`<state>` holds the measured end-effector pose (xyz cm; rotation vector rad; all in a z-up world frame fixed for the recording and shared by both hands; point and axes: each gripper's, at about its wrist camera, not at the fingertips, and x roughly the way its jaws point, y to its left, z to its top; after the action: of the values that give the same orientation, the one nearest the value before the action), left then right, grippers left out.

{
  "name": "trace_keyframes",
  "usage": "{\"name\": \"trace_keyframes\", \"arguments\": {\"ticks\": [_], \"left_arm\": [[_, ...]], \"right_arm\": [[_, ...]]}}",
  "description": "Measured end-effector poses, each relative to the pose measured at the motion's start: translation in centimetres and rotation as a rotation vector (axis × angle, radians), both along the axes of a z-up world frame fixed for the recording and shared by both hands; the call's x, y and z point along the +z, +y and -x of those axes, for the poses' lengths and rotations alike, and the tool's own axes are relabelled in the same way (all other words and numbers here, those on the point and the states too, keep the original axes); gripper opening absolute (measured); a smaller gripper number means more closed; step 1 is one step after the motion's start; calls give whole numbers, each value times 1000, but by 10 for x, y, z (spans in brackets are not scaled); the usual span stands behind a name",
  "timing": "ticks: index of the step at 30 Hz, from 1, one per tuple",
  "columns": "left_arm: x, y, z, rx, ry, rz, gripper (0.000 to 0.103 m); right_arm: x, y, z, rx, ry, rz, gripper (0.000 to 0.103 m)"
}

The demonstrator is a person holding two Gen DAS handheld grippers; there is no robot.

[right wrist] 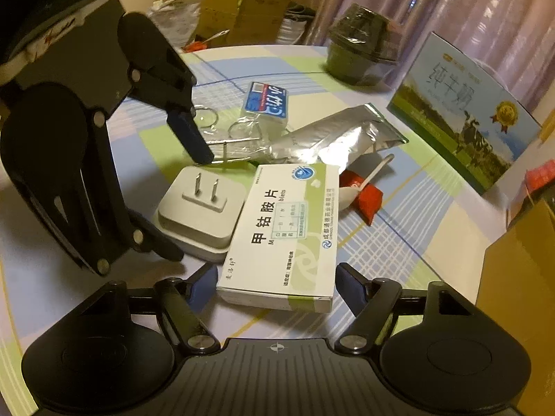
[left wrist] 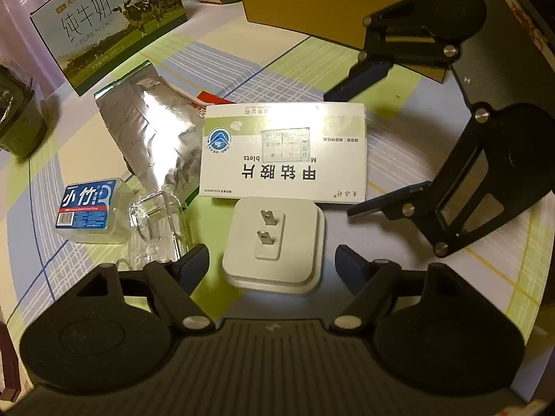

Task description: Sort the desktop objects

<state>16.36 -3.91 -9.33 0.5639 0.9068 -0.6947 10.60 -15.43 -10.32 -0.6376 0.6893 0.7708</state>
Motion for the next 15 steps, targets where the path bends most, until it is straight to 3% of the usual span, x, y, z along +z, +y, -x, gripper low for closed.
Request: {"name": "trace_keyframes", "arguments": {"ticks": [6, 15], "left_arm": [[-2, -3, -3, 11, 1, 11, 61], [3, -5, 8, 84, 21, 18, 58]], "right_arm": [[10, -17, 3, -72, 3, -47, 70], [23, -71, 23, -270, 94, -142, 70]]}}
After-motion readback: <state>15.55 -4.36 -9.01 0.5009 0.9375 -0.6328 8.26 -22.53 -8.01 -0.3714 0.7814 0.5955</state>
